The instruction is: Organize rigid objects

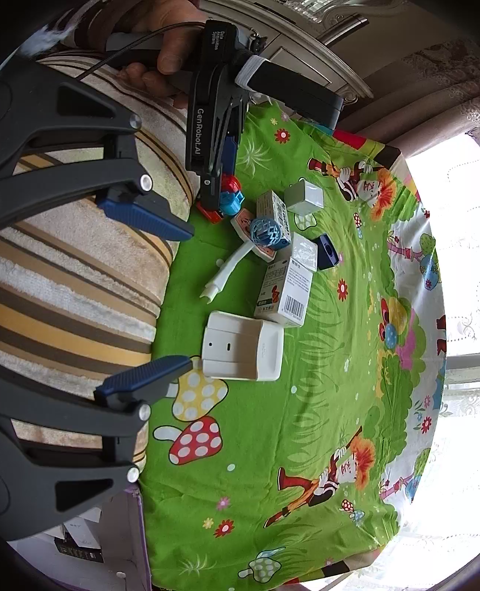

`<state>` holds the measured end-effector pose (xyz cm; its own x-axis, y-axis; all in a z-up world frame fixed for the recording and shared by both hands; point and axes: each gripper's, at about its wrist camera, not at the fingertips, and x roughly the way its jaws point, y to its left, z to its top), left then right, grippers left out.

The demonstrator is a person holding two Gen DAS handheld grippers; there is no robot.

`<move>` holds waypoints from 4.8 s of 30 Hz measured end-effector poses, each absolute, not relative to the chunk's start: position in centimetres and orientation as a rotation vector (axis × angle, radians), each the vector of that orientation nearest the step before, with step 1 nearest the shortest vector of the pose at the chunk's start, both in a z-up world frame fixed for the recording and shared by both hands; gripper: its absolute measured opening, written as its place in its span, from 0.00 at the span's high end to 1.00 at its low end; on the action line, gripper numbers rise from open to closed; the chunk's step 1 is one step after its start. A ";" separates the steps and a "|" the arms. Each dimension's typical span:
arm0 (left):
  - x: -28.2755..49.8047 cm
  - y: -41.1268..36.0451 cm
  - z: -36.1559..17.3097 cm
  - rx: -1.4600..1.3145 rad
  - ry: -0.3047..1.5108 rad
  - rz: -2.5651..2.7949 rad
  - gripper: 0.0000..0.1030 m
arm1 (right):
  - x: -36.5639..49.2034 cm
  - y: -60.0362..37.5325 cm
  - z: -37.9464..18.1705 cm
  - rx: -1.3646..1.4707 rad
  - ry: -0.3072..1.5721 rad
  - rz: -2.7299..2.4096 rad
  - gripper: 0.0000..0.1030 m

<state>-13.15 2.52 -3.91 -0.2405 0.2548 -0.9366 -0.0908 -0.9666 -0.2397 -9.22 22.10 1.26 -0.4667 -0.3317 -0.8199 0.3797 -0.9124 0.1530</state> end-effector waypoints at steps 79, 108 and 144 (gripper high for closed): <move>-12.8 -1.2 -3.7 -1.793 0.005 2.313 0.46 | -12.9 16.9 0.8 1.326 -0.059 -2.378 0.22; -14.0 0.7 -2.9 -1.828 -0.267 2.419 0.30 | -9.6 21.7 0.3 1.319 -0.148 -2.407 0.22; -12.4 14.7 2.9 -1.563 0.063 2.371 0.47 | -4.2 34.5 1.8 1.296 -0.341 -2.602 0.22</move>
